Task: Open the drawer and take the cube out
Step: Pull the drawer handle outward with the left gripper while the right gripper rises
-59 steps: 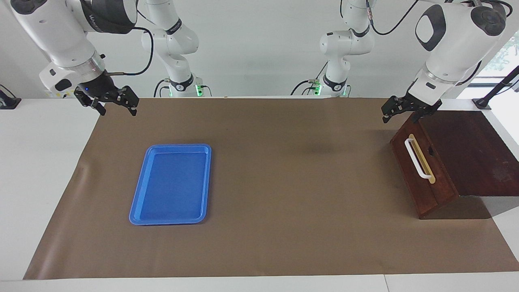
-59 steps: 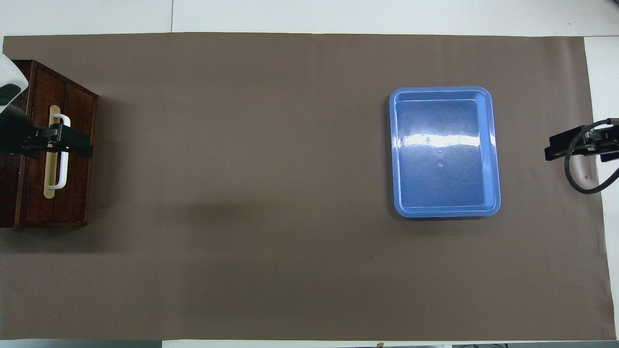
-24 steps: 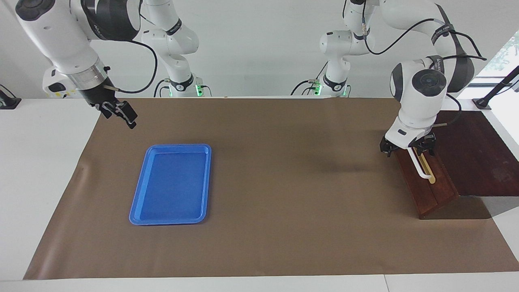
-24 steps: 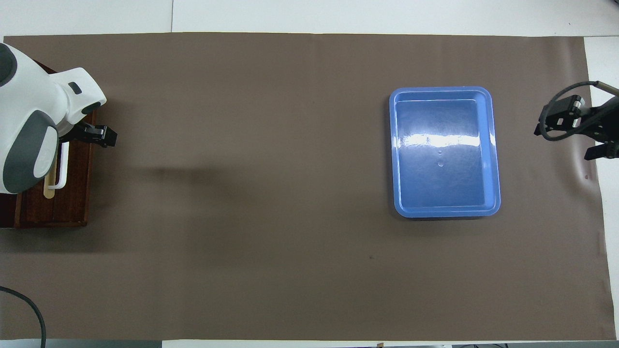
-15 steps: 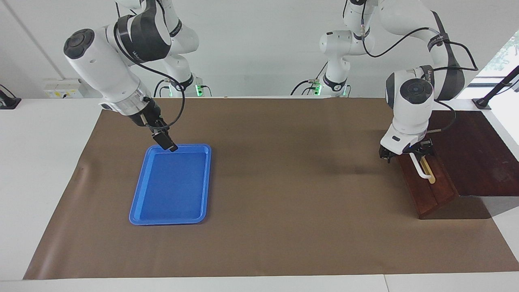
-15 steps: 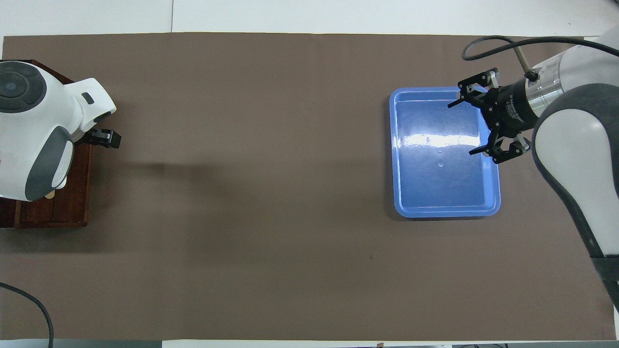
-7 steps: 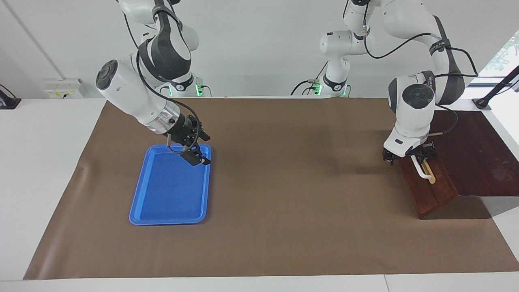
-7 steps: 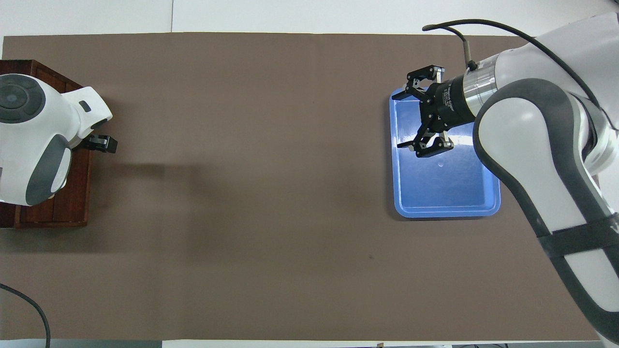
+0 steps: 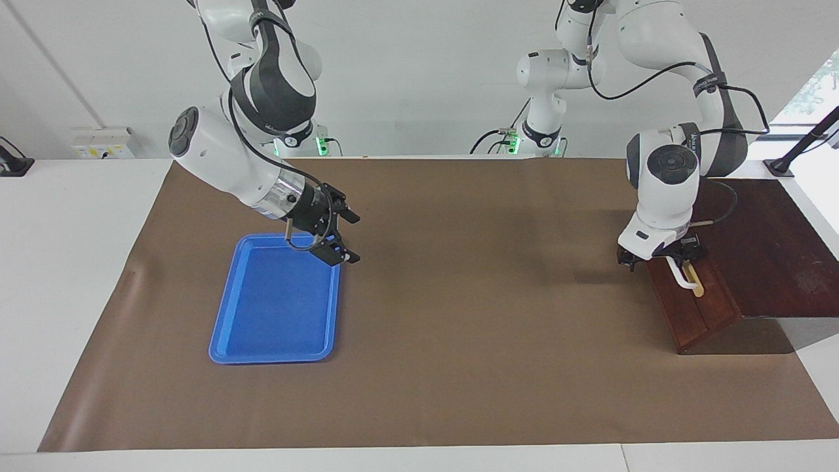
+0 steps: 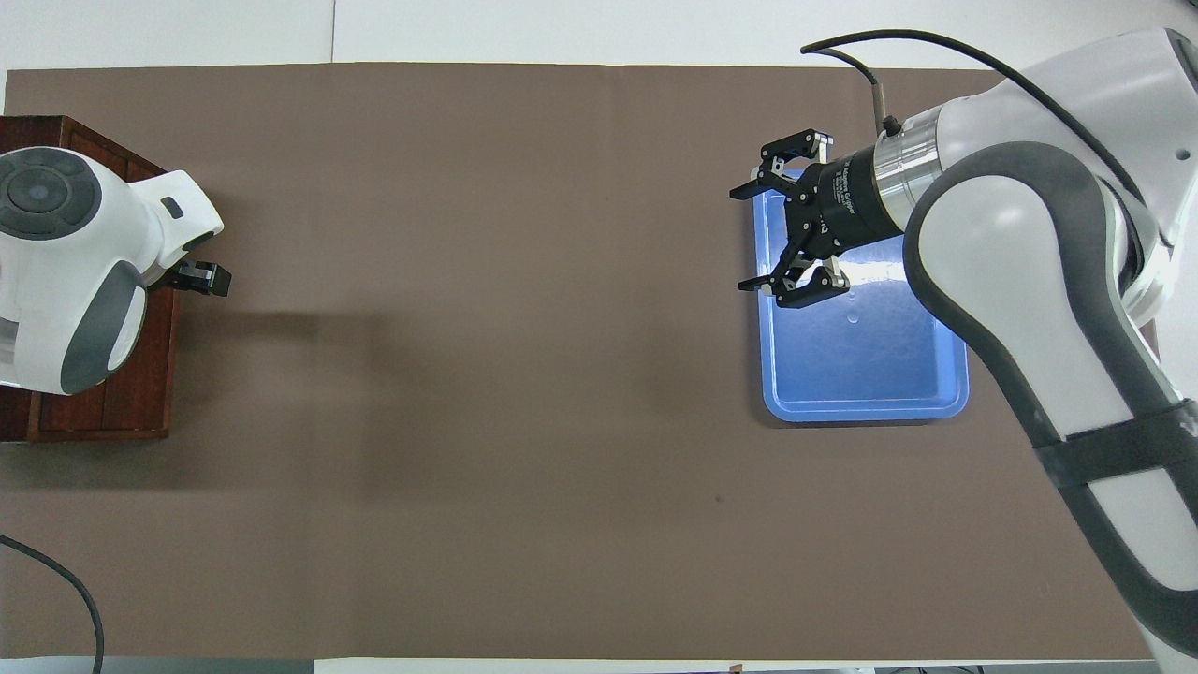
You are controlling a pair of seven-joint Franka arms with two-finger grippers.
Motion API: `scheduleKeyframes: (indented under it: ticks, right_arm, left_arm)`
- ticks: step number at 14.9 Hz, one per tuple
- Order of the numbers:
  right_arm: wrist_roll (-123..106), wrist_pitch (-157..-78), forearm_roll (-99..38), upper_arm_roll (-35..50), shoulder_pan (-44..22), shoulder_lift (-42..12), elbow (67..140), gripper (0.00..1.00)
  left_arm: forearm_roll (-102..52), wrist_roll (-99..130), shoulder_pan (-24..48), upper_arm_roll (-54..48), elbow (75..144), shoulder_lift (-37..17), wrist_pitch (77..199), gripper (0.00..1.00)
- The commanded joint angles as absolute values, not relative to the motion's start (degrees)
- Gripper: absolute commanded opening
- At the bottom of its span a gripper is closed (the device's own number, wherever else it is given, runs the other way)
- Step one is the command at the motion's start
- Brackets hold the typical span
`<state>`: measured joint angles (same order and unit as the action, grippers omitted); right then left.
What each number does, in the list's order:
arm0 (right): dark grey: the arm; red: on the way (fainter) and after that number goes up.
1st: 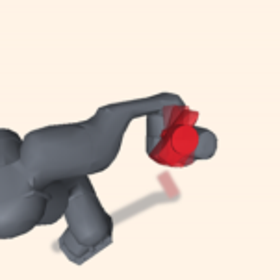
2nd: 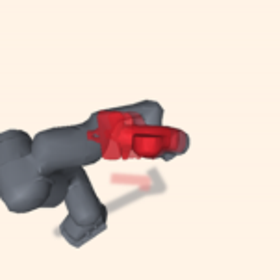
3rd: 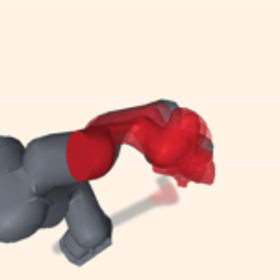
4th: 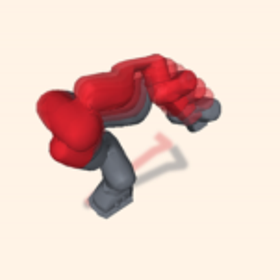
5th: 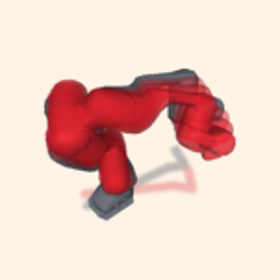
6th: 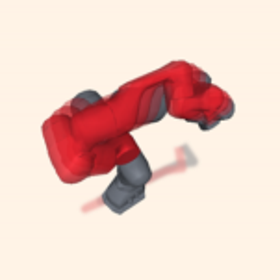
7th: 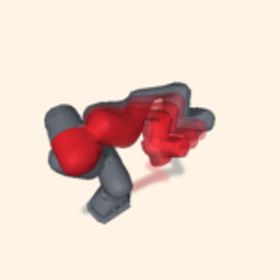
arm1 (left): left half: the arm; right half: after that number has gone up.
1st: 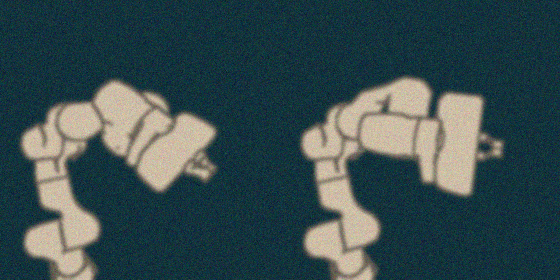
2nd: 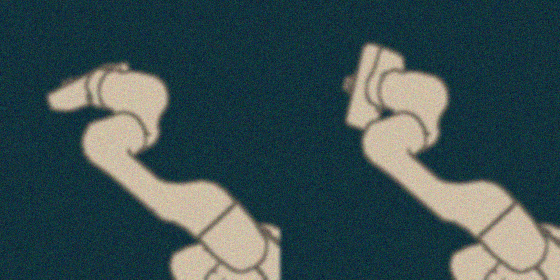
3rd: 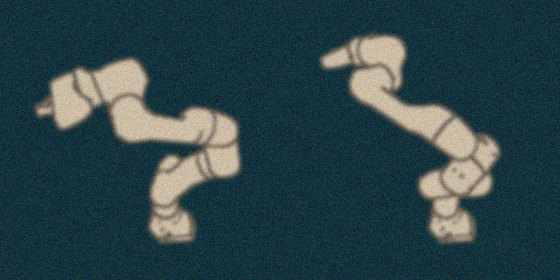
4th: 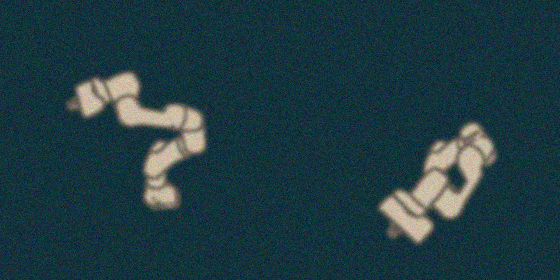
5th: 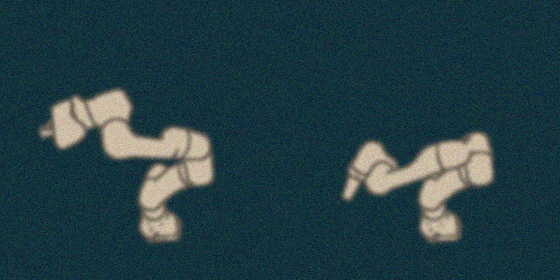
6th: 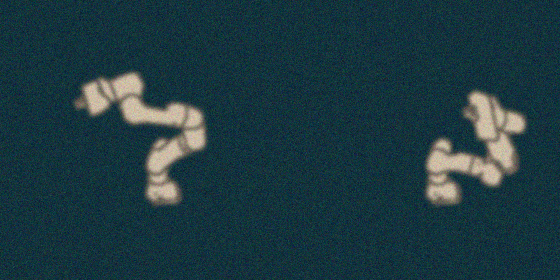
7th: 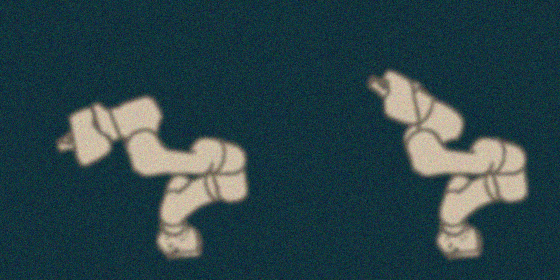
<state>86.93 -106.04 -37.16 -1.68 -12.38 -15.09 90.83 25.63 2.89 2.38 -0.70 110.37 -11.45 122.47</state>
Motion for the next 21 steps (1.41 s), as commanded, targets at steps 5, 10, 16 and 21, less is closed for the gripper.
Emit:
scheduleKeyframes:
  ticks: [5, 10, 16, 21]
  right_arm:
    - [87.71, -99.84, -39.99, -1.67, -11.69, -28.91, 73.22, 0.96]
    - [87.45, -103.70, -42.62, -1.50, -13.44, -28.74, 75.75, 0.96]
    - [82.62, -107.31, -47.28, -1.49, -15.29, -27.95, 80.59, 0.97]
    - [82.79, -108.10, -48.87, -1.49, -15.38, -26.81, 82.96, 1.00]
  left_arm:
    - [26.10, 6.85, 3.43, -1.32, 110.39, -12.83, 126.30, 1.00]
    - [25.06, 11.33, 7.72, -1.41, 109.86, -12.92, 125.51, 1.00]
    - [20.31, 13.61, 12.47, -1.32, 106.00, -13.36, 120.15, 1.00]
    - [18.73, 16.34, 14.94, -1.32, 106.00, -13.27, 119.71, 1.00]
